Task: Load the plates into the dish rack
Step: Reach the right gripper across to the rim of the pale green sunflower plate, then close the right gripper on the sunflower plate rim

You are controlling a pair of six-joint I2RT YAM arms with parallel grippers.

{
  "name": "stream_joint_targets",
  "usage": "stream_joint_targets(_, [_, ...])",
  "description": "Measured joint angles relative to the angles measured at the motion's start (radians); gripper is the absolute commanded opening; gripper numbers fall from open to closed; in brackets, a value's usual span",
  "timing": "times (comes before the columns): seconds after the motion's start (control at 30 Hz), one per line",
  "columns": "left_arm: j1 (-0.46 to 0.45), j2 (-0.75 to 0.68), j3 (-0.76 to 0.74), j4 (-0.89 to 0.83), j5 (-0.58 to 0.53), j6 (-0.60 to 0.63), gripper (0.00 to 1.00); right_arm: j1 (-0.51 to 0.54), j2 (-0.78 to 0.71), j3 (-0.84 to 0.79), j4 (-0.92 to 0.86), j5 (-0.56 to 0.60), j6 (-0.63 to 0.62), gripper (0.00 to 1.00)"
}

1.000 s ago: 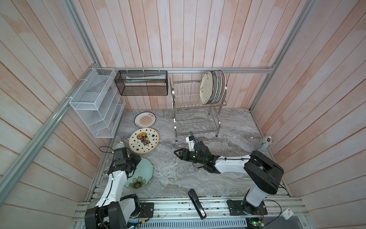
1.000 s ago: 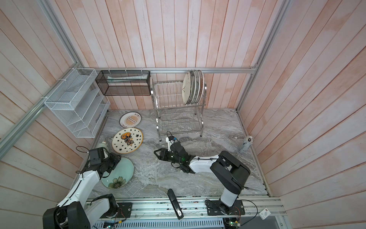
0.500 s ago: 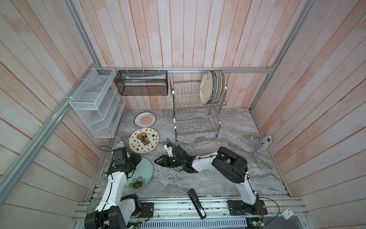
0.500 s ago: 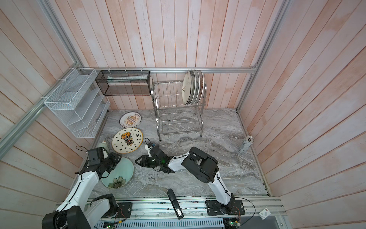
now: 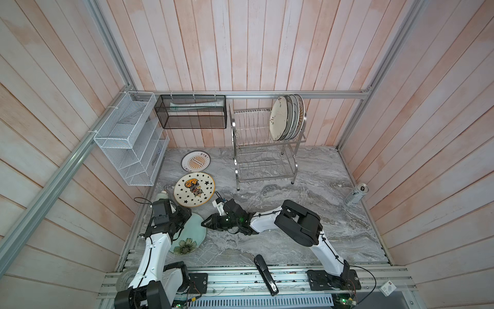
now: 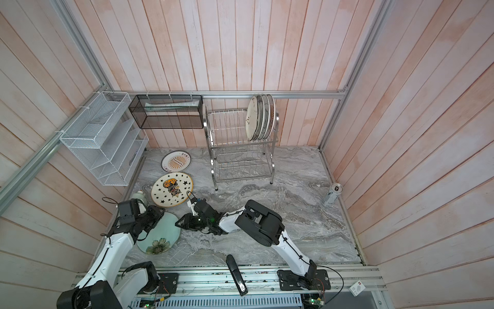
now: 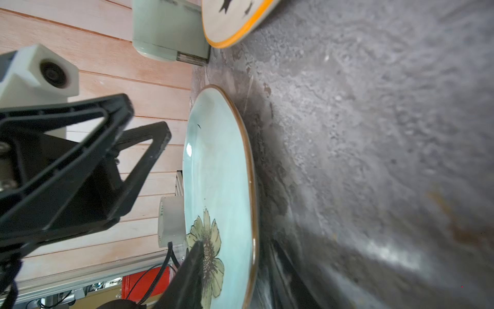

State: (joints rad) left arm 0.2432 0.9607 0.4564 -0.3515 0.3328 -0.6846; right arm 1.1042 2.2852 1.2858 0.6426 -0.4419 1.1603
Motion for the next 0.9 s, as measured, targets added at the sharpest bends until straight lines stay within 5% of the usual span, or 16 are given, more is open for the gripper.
stream_joint_targets(0.47, [0.000,-0.033,-0.002,-0.001,-0.001,0.000,0.41,0.002,0.061,0.057,0.010,-0.043,0.037,0.26])
stream_joint_targets(0.9, [0.000,-0.060,-0.003,-0.012,-0.013,0.000,0.41,0.002,0.071,0.066,0.023,-0.055,0.062,0.05])
